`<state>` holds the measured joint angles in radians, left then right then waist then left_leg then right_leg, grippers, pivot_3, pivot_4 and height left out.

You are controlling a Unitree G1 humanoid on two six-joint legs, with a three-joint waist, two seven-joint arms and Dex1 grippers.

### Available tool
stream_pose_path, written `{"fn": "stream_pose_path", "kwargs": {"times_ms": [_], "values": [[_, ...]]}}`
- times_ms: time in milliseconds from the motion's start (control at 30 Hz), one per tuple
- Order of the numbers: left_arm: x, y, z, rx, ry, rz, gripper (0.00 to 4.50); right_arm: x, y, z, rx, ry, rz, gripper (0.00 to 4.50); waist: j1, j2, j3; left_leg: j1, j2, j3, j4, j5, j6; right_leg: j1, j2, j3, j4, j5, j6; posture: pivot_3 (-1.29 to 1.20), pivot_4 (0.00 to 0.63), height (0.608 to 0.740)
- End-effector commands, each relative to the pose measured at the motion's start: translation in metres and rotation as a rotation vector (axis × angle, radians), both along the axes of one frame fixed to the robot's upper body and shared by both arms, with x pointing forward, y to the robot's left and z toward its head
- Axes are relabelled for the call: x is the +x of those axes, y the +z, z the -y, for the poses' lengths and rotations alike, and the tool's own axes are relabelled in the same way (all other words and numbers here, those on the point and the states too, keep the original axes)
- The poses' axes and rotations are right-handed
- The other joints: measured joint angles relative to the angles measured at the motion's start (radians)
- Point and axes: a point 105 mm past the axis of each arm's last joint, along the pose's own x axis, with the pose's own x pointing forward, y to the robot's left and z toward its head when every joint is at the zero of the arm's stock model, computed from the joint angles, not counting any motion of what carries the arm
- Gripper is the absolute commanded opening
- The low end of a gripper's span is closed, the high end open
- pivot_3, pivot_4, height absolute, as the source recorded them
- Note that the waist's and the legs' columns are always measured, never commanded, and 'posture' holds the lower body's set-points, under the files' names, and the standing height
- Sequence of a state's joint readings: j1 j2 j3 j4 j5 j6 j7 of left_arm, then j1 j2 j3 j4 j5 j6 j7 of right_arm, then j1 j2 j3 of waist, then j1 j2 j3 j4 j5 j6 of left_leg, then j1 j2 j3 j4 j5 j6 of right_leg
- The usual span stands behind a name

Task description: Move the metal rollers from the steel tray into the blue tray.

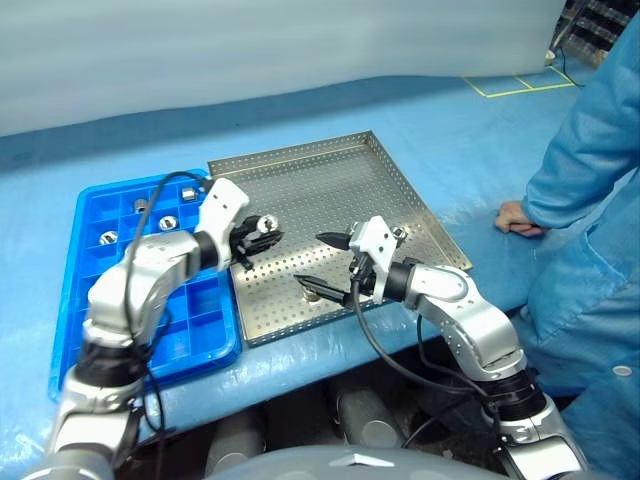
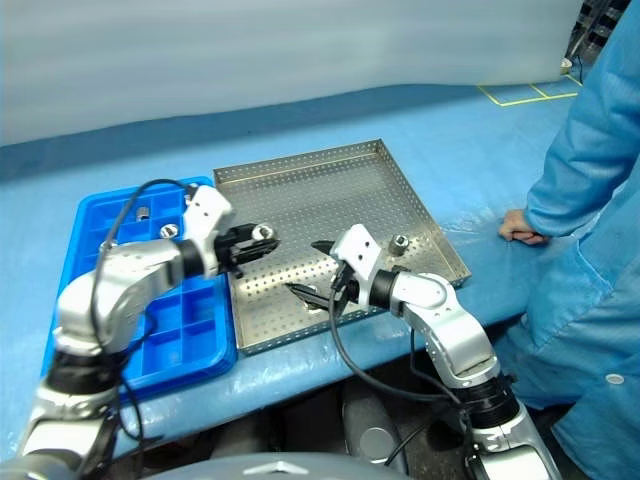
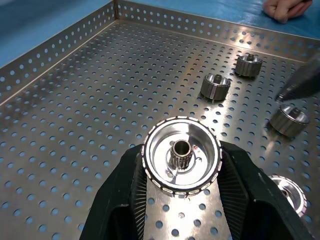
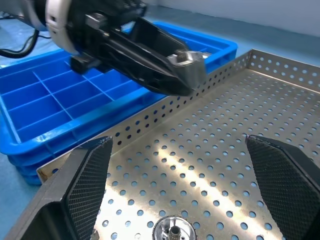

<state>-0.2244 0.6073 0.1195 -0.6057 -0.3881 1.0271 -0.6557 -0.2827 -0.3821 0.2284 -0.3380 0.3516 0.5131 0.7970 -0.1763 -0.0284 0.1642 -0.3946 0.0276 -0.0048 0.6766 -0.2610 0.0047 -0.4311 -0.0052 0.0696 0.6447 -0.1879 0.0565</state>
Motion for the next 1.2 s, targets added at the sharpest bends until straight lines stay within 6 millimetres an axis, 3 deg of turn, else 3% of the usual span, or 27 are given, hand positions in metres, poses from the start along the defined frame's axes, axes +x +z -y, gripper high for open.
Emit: {"fn": "stream_pose_path", "kwargs": {"times_ms": [33, 133, 300, 500, 867, 1133, 1200], "values": [[-0.036, 0.015, -0.019, 0.088, 0.050, 0.056, 1.69, -0.014, 0.014, -0.015, 0.029, 0.141, 0.037, 4.50, 0.016, 0.000, 0.000, 0.000, 0.000, 0.000, 0.000, 0.000, 0.000, 0.000, 0.000, -0.001, 0.000, 0.000, 0.000, -0.04, 0.150, 0.740], [-0.063, 0.011, -0.046, 0.193, 0.179, 0.034, 1.69, -0.019, 0.015, -0.022, 0.008, 0.197, 0.057, 4.50, 0.041, 0.000, 0.001, 0.000, 0.001, 0.000, 0.000, 0.000, 0.000, 0.000, 0.000, -0.001, -0.001, -0.004, -0.006, 0.02, 0.150, 0.740], [-0.083, 0.011, -0.081, 0.233, 0.385, 0.034, 1.69, -0.015, 0.011, -0.030, -0.013, 0.213, 0.068, 4.50, 0.109, 0.000, 0.002, 0.001, 0.001, -0.001, 0.000, 0.000, 0.000, 0.001, -0.002, -0.003, -0.001, -0.005, -0.008, 0.09, 0.150, 0.740], [-0.107, -0.010, -0.102, 0.230, 0.534, -0.055, 1.69, -0.013, 0.009, -0.031, -0.027, 0.224, 0.062, 4.50, 0.155, 0.000, 0.002, 0.001, 0.002, 0.001, 0.001, 0.000, 0.000, 0.001, -0.005, -0.003, -0.002, -0.005, -0.008, 0.12, 0.150, 0.740], [-0.101, -0.027, -0.124, 0.252, 0.705, -0.086, 1.69, -0.014, 0.008, -0.026, -0.055, 0.209, 0.072, 4.50, 0.165, 0.001, 0.002, 0.001, 0.000, 0.001, 0.001, -0.001, 0.000, 0.001, -0.004, -0.005, -0.001, -0.006, -0.008, 0.08, 0.150, 0.740], [-0.093, -0.022, -0.130, 0.244, 0.726, -0.053, 4.31, -0.009, 0.010, -0.019, -0.051, 0.141, 0.085, 4.50, 0.164, 0.001, 0.002, 0.000, 0.000, 0.002, 0.000, -0.001, -0.001, 0.000, -0.004, -0.005, -0.002, -0.006, -0.009, 0.05, 0.150, 0.740], [-0.086, -0.018, -0.124, 0.212, 0.705, -0.021, 4.47, -0.008, 0.010, -0.018, -0.053, 0.135, 0.087, 4.50, 0.164, 0.001, 0.002, 0.000, 0.000, 0.003, 0.000, -0.001, -0.001, 0.000, -0.004, -0.005, -0.002, -0.006, -0.009, 0.05, 0.150, 0.740]]}}
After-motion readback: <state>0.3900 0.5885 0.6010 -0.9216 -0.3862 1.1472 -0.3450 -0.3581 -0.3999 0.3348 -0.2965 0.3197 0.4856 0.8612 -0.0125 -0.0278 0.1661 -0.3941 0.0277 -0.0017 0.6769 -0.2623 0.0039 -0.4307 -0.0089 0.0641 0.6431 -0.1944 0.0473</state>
